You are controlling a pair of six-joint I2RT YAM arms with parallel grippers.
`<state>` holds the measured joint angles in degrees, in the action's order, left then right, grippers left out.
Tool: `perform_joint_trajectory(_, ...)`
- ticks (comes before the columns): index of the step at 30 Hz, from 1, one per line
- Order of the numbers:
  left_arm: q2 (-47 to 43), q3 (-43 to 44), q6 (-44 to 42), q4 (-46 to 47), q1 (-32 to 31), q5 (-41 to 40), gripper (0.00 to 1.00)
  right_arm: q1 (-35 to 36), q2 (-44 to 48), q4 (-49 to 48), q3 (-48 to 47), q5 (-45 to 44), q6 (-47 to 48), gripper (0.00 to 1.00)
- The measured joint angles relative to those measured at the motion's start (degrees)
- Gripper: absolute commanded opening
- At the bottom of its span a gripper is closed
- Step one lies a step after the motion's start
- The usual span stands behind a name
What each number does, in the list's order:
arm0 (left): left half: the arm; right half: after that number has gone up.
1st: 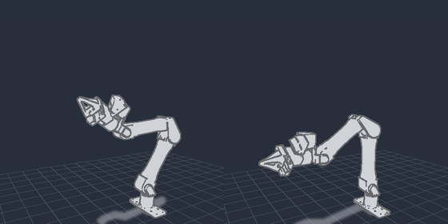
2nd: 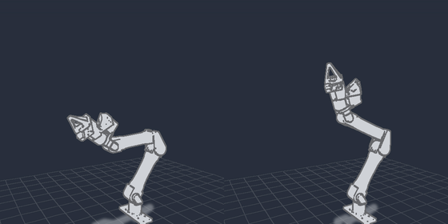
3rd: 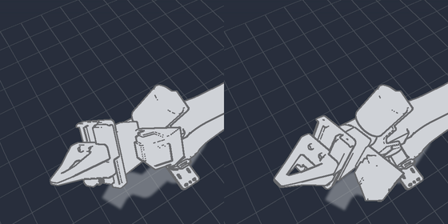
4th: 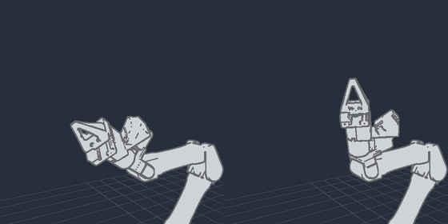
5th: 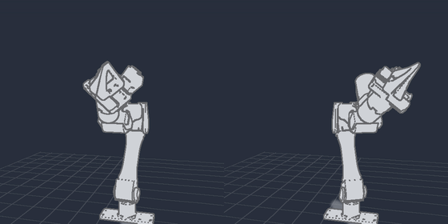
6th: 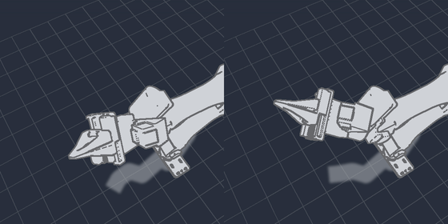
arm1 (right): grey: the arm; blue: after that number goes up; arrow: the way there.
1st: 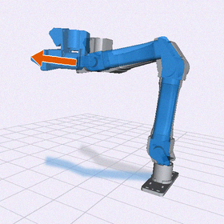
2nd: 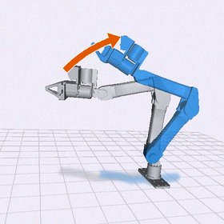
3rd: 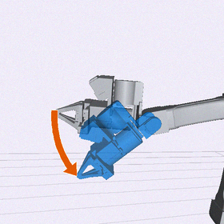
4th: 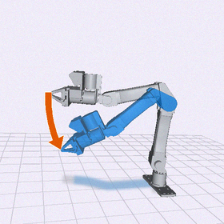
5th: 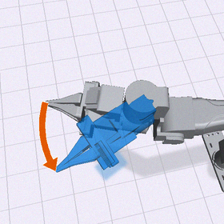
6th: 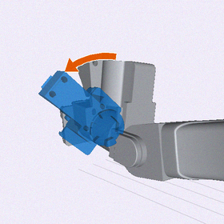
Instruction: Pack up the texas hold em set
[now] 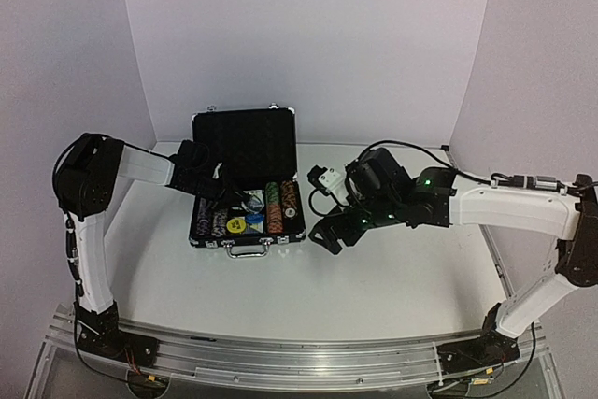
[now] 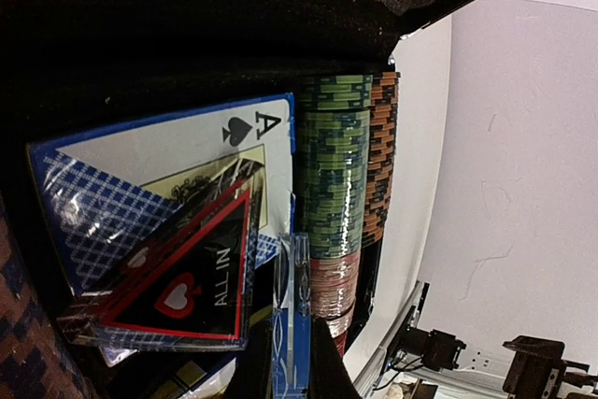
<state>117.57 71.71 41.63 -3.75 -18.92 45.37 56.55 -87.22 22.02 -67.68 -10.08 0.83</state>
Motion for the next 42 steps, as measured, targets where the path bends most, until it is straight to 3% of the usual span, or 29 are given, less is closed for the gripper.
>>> perform_joint_trajectory(13, 2.8, 3.4, -1.3, -1.1, -1.0, -1.1, 0.24, 0.0, 0.0, -0.1, 0.0, -2.9, -1.1, 0.97)
perform_joint_trajectory(17, 3.0, 4.9, -2.2, -2.9, -2.3, -3.0, 0.4, 0.0, 0.0, -0.1, 0.0, -3.3, -1.1, 0.97)
perform_joint_trajectory(25, 2.7, 8.4, -4.3, -7.7, -3.5, -6.6, 0.61, 0.0, 0.0, -0.1, 0.1, -3.9, -1.1, 0.97)
perform_joint_trajectory(33, -3.1, 9.3, -6.4, -17.9, -3.3, -18.6, 0.81, 0.0, -2.3, -0.1, -1.1, -6.9, -1.1, 0.98)
perform_joint_trajectory(36, -5.7, 9.7, -7.3, -21.3, -2.7, -22.9, 0.99, 0.0, -5.4, -0.1, -3.4, -8.9, -2.1, 0.98)
perform_joint_trajectory(42, -9.1, 13.4, -9.5, -26.3, -2.1, -29.2, 1.0, -1.2, -12.0, -0.7, -10.2, -11.4, -7.0, 0.98)
